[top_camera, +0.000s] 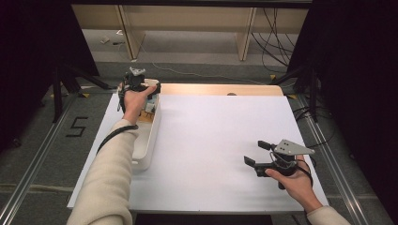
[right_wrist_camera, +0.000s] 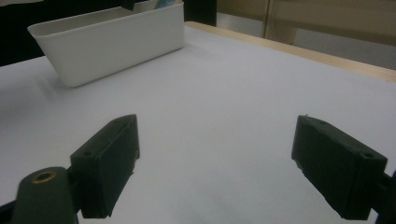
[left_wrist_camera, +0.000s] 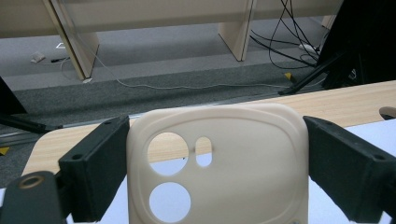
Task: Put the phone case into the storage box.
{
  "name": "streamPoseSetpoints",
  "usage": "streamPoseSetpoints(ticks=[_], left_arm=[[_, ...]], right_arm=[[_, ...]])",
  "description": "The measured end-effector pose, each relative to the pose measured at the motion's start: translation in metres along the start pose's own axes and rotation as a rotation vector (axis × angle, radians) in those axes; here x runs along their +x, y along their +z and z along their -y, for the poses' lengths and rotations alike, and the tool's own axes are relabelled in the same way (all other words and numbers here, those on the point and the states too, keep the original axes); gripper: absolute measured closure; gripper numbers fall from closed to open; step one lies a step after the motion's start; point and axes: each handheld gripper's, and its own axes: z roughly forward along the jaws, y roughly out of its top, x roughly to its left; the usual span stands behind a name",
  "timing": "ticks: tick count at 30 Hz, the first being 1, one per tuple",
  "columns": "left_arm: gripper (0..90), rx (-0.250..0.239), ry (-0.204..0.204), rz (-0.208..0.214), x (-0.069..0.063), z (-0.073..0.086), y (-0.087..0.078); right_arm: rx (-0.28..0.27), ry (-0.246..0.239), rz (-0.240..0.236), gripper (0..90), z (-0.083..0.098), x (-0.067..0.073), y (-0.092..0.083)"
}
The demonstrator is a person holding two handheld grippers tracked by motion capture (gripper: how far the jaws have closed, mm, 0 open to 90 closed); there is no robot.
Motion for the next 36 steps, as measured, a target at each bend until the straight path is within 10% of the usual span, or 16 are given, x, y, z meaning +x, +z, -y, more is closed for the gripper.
streamPoseSetpoints(ticks=[36], left_arm=[[9.8,0.015,0.008,0.006,-0.0013,0.0068,-0.0007]], right_arm=[[0.005,-0.003,-0.003,16.0,0.0002,0.0003,0.0008]])
